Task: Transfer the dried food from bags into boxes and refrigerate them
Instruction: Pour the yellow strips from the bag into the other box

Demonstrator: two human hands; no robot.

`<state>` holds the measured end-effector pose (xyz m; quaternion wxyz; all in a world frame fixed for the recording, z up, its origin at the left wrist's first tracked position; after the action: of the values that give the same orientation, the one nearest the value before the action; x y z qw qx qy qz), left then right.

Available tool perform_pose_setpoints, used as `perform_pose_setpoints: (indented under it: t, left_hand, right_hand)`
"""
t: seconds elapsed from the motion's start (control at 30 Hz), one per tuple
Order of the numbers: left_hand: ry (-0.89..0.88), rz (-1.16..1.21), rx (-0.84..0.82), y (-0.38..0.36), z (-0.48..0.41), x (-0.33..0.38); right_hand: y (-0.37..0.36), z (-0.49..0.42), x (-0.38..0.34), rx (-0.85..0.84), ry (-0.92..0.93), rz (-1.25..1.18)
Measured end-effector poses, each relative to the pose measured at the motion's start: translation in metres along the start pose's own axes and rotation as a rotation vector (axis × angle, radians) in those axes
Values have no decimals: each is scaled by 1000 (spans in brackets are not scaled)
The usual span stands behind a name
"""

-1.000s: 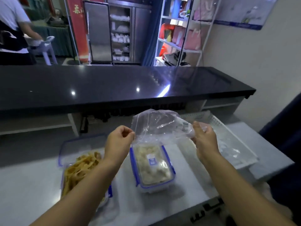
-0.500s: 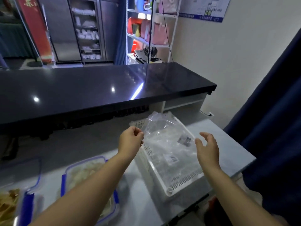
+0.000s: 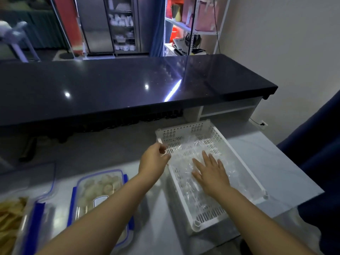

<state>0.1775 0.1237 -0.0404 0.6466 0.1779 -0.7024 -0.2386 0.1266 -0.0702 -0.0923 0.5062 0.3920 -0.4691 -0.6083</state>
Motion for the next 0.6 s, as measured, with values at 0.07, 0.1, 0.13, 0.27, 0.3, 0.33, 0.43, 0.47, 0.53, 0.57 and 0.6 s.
perform_pose_setpoints:
  t: [0.07,0.1,0.13,0.27,0.3,0.33,0.43,0.47,0.53,0.57,0.6]
  left_hand:
    - [-11,-14,-3,6,2,-3]
    - [-18,-15,-7,9,3,-3]
    - [-27,-13,-8,13,5,-4]
    - [-65,-9,35,38,15,-5]
    - [-72,-15,41,45,18,-6]
    - [-81,-22,44,52,22,-7]
    - [-90,-70,46,79,37,-16]
    - [-98,-91,33,82,39,-15]
    - [-104,-113,42,105,49,-21]
    - [-107,-121,56,120,55,-25]
    - [-111,-132,77,136,61,-29]
  right_hand:
    - [-7,-2,-4,-24,7,21]
    - [-8,-2,-5,-30,8,16]
    - [-8,-2,-6,-32,5,4]
    - [17,1,-4,144,-28,-172]
    - [31,5,-3,259,-32,-245]
    - [46,11,-2,383,-35,-313]
    - [83,31,-15,637,-16,-439]
    - [93,35,-18,679,2,-465]
    - [112,45,-48,738,118,-513]
    - [119,51,-68,757,194,-526]
    - [124,57,-91,761,264,-531]
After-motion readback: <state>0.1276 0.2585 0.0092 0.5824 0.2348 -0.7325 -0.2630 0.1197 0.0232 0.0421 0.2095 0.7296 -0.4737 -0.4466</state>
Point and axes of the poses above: each hand's wrist, its own z-axis away from the middle knuckle, its own y-axis out of the back of the hand, x = y × z, the point moved 10 cm from there along -z, towards the middle knuckle, and after that the axes turned 7 degrees about -y, right-handed, at the moved point
